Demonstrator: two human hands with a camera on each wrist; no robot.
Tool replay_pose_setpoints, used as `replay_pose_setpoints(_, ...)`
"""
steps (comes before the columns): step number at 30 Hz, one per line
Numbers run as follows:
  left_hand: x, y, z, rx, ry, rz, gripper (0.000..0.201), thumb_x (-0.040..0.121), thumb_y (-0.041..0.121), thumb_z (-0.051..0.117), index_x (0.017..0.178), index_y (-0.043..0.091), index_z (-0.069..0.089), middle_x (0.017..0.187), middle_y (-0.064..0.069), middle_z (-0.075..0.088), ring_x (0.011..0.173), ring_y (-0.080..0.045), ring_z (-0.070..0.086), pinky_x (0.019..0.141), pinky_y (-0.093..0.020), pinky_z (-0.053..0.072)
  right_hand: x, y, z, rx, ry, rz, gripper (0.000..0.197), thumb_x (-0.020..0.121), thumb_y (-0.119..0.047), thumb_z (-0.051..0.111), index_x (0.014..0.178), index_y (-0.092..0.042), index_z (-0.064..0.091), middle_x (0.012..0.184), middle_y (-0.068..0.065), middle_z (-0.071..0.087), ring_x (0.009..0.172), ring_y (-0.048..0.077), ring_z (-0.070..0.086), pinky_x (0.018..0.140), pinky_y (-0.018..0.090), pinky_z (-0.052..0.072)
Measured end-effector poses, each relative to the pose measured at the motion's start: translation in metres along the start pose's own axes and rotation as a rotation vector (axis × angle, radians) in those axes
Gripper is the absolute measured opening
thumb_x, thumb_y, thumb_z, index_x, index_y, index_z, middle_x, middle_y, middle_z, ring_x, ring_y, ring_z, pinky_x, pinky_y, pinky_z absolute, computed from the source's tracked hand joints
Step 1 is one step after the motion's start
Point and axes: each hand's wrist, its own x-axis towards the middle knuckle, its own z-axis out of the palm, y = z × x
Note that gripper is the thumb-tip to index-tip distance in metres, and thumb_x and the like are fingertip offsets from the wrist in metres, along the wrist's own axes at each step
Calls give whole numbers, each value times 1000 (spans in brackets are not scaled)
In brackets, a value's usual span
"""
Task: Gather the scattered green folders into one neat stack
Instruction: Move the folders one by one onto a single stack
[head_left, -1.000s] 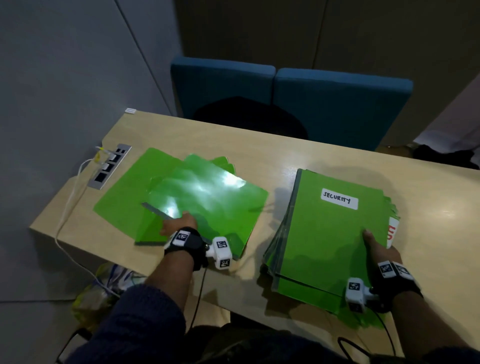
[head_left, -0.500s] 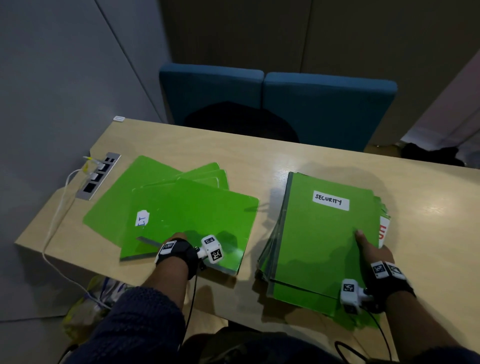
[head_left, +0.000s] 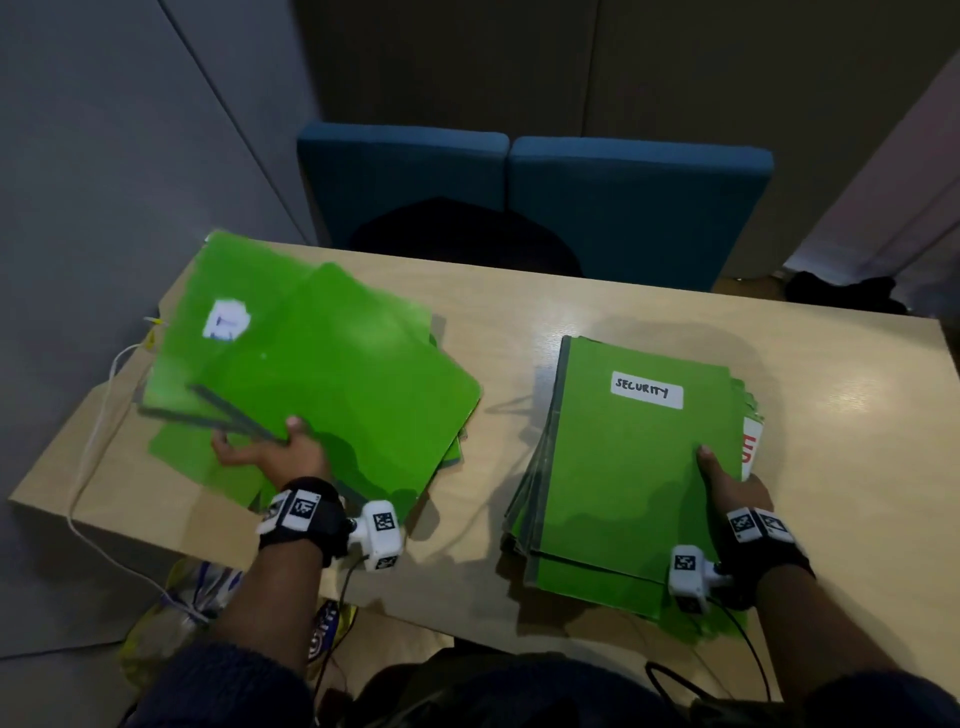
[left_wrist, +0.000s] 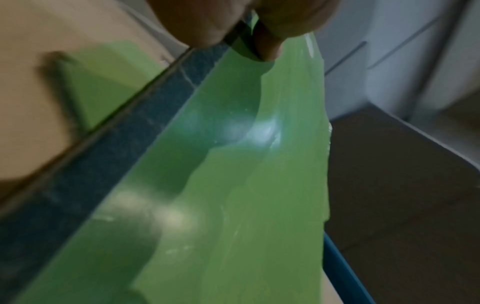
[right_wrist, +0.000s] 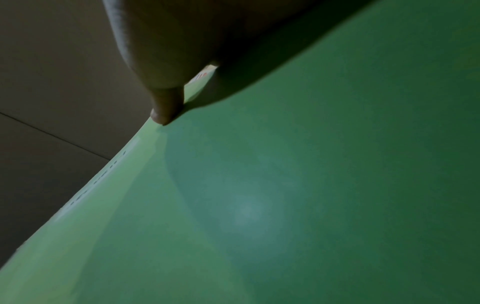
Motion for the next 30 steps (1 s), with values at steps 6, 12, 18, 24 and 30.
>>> replay_pose_setpoints(6,-16,67,47,-42,-388,205,69,93,6,58,149,5,16,150,-21,34,135,-26,39,114,-37,32,-3,-3,-3,8,-12,-22,68,87,-67,54,107,-2,55,87,13,59,70,25,54,55,28,35)
replay_pose_setpoints(12,-89,93,88,-10,-699,316,69,90,2,62,148,6,26,146,-15,45,133,-25,43,110,-35,36,0,-2,-6,20,-36,-34,67,87,-65,55,109,-2,61,101,21,66,74,27,60,56,28,38)
replay_pose_setpoints(18,-144,44,110,421,-1153,242,96,84,13,72,154,21,6,142,-11,49,121,-23,53,97,-31,43,-2,2,-8,34,-46,-63,57,89,-60,57,105,-6,63,83,11,65,70,24,60,55,26,38)
replay_pose_setpoints(24,-158,-5,109,967,-1086,430,54,85,39,70,120,8,43,119,-18,62,105,-35,62,86,-41,52,2,9,-11,23,-78,-49,61,92,-65,47,108,-8,62,85,13,66,68,25,60,54,27,38)
replay_pose_setpoints(30,-153,-5,107,950,-1066,565,40,89,43,63,106,10,49,106,-9,60,93,-27,59,79,-36,50,12,11,-10,6,-91,-6,69,90,-69,44,109,-5,61,94,19,68,73,29,62,55,29,40)
